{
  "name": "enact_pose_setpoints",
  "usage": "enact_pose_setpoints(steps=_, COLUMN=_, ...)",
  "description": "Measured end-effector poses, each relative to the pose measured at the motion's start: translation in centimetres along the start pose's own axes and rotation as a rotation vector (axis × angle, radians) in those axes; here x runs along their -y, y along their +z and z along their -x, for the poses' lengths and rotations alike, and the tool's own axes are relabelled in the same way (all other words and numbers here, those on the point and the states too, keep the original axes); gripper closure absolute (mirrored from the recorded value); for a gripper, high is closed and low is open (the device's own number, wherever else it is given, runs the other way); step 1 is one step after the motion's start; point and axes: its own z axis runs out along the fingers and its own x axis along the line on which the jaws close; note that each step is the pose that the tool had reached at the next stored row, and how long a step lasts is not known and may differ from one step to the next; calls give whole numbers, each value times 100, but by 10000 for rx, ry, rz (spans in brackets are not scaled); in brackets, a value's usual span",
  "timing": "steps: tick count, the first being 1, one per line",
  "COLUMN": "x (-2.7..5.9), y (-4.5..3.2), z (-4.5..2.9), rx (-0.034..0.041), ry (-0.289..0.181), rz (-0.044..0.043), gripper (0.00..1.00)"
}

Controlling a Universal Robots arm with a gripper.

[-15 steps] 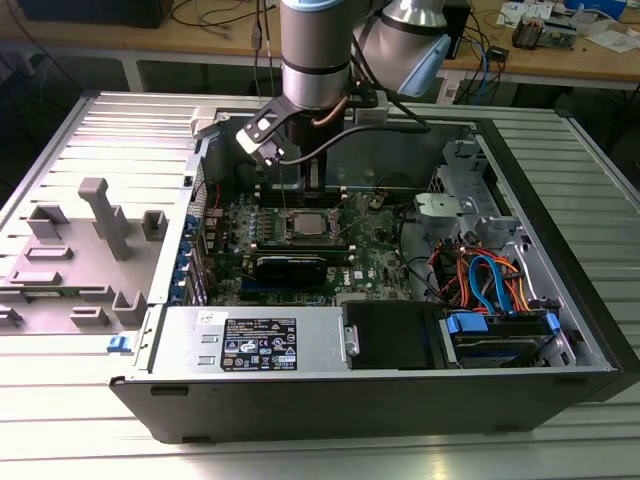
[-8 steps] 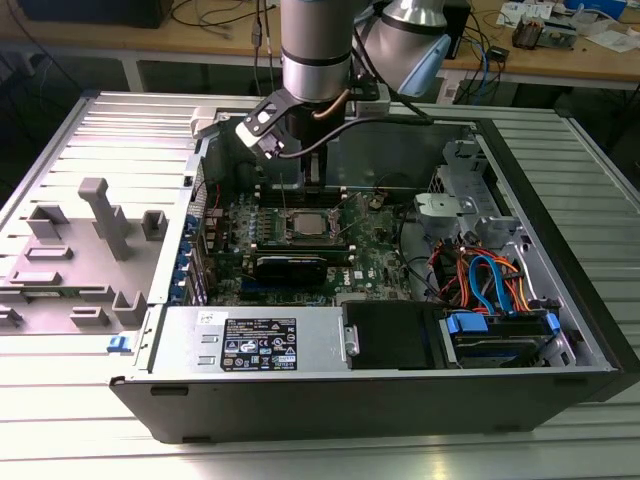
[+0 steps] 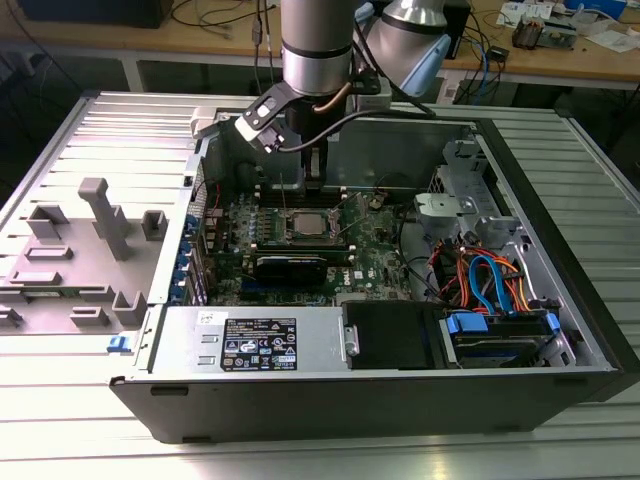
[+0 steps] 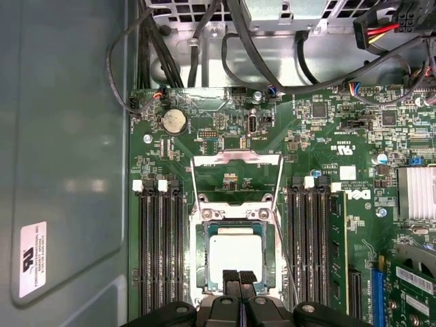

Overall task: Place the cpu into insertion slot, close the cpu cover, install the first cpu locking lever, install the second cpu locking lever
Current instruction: 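Close the cpu cover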

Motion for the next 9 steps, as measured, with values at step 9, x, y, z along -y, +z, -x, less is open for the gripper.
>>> enact_pose_setpoints(steps=9, x=-4, y=-123, z=-2, rx=-4, ry=0, rz=0, gripper=89)
